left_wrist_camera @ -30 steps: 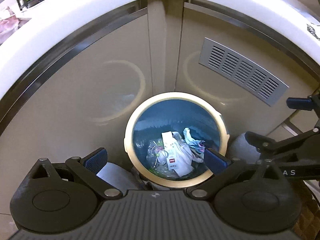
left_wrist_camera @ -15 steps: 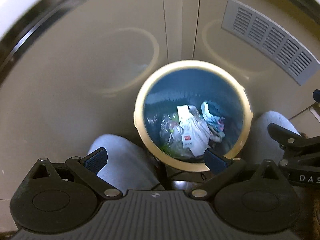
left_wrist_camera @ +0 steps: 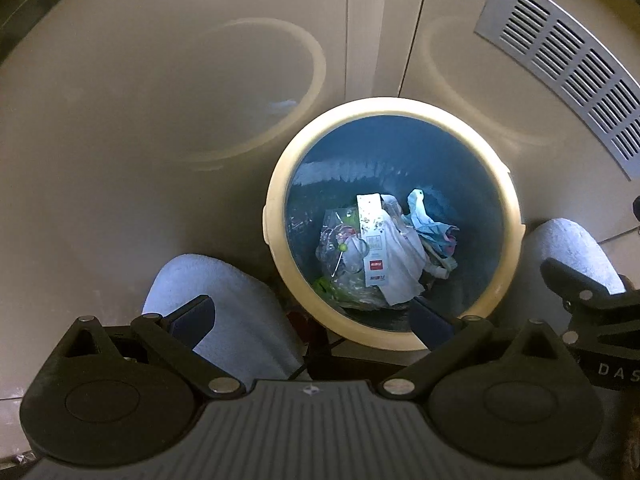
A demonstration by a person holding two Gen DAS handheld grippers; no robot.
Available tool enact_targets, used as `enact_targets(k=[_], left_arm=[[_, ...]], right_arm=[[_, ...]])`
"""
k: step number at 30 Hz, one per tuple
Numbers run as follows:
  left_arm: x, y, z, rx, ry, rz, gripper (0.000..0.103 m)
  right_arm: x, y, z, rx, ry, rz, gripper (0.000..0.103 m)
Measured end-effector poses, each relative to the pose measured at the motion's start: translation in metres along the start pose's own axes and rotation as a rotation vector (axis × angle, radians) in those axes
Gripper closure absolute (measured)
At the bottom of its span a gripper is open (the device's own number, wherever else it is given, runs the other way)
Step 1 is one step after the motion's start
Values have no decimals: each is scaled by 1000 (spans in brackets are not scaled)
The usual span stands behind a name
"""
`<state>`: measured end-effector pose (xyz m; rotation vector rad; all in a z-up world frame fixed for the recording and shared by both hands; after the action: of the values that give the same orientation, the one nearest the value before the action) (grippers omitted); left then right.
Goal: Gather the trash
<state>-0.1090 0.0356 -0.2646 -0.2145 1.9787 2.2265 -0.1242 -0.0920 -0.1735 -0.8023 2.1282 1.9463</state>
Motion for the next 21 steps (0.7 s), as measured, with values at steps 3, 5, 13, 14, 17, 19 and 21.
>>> enact_targets(k=[3,5,13,14,17,19,21], left_arm=[[-1,-1,0,-10,-3,0,0],[-1,-2,0,-14,-4,4,0],[-1,0,4,-18,7,2,0],[-1,0,5,-19,6,2,0],[-2,2,6,-20,6,-1,0],[-2,3,6,-22,7,-4,0],[-2,3,6,-24,6,-6,0]], right_arm=[[0,-3,1,-6,8,7,0],[1,-4,1,-9,10,13,0],[1,-3,-1,-11,-2,9,0],[1,-2,-1,-12,-3,9,0],[1,-2,-1,-13,-1,6,0],[1,-2,0,-14,2,6,0],[1,-2,0,-15,4,6,0]])
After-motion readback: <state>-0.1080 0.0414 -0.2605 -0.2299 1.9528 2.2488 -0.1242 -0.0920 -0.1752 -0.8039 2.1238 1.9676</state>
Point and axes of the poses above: each gripper's, at about its wrist camera, not at the fingertips, and y roughly against the way its jaws point, z to its left, x to its underside, the point moved 7 cm from there along -y, roughly the way its jaws point, and after that the axes turned 2 degrees about -y, right-handed, at the moved point
